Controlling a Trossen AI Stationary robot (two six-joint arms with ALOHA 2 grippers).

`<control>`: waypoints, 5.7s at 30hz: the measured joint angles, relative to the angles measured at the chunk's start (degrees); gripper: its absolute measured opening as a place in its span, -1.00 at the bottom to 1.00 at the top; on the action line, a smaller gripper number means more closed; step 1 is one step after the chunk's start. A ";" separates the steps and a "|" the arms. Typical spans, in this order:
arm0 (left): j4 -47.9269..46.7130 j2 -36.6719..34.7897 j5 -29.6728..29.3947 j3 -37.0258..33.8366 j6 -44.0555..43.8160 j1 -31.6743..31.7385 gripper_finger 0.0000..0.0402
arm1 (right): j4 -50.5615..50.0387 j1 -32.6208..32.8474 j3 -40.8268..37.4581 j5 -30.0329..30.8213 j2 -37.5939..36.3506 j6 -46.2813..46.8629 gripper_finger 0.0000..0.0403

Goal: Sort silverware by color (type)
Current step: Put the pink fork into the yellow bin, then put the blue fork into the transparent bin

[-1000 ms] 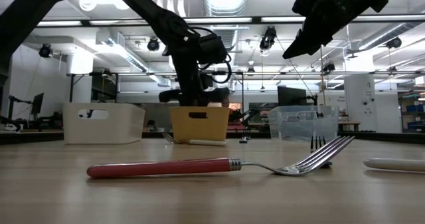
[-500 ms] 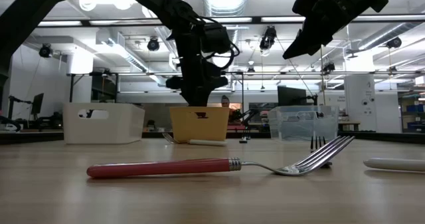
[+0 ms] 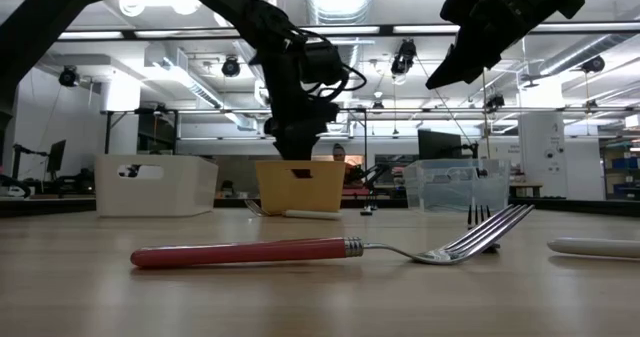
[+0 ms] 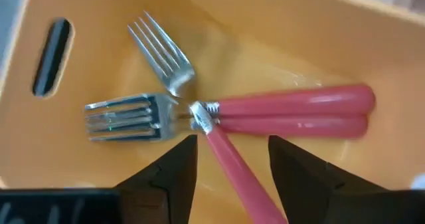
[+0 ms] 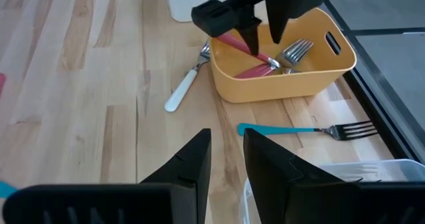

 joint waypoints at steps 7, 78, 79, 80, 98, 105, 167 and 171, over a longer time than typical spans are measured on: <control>2.10 1.73 -0.02 -0.22 -0.12 0.65 -0.16 | 0.01 0.00 0.00 0.02 0.00 0.00 -0.61; -0.42 1.03 -1.59 -0.33 -12.19 0.32 -0.46 | 0.74 0.00 -0.02 0.06 0.00 6.68 -0.61; -0.37 0.36 -1.59 -0.31 -11.57 0.16 -0.45 | 0.72 0.00 -0.02 0.05 0.00 7.56 -0.61; -0.35 -0.23 -1.62 -0.29 -10.94 -0.05 -0.44 | 0.61 0.00 -0.02 0.06 0.00 8.74 -0.61; -3.73 -15.80 8.07 -9.81 12.88 -9.38 -0.42 | -2.98 6.22 -1.25 -0.07 0.00 30.79 -0.61; 9.50 -23.40 7.85 -25.25 16.34 -12.59 -0.43 | -2.96 13.87 -1.69 0.56 0.00 36.60 -0.61; 44.82 -30.10 -3.06 -38.51 -10.47 -39.33 -0.43 | -3.81 41.24 4.52 7.34 22.93 80.05 -0.61; 44.29 -30.10 -3.06 -38.51 -14.73 -42.70 -0.43 | -9.72 42.16 9.59 7.37 27.69 82.19 -0.61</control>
